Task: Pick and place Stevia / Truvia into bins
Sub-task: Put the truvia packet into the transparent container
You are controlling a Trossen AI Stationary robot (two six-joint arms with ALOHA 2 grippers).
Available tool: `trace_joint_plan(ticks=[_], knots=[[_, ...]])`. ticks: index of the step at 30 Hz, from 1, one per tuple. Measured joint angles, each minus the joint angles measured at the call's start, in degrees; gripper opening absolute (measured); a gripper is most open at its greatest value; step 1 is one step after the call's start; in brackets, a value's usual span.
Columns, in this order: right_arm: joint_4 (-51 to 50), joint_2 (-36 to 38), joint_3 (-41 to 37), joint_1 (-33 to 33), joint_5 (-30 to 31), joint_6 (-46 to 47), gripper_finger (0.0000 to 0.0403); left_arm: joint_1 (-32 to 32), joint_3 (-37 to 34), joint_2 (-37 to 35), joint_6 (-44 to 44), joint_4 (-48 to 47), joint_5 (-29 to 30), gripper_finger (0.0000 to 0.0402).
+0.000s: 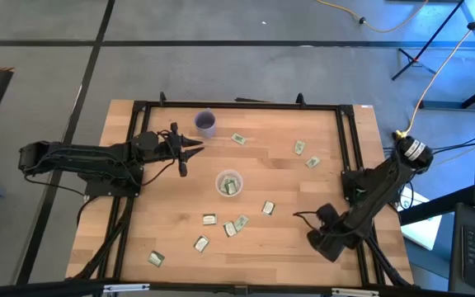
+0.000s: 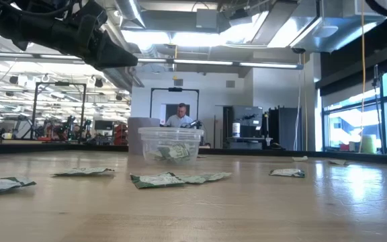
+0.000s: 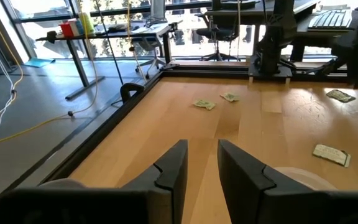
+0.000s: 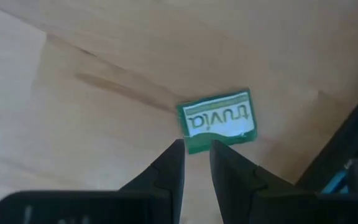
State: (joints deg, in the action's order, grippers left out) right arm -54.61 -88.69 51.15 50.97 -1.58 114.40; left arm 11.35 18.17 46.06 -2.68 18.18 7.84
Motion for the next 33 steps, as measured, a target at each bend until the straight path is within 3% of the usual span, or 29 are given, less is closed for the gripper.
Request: trace_joint_plan(ticks=[12,23,33], knots=[[1.1,-6.8,0.0,0.0,-0.1,-0.7,0.0081,0.0,0.0,0.0,0.0,0.0,0.0,0.0084],[9.2,-5.8,-5.6,-0.1,-0.7,0.5,0.0078,0.0,0.0,0.0,0.2,-0.3,0.0,0.0084],[7.8,-2.8,-6.2,0.0,-1.2,0.8,0.0012,0.0,0.0,0.0,0.4,-0.3,0.0,0.0084]])
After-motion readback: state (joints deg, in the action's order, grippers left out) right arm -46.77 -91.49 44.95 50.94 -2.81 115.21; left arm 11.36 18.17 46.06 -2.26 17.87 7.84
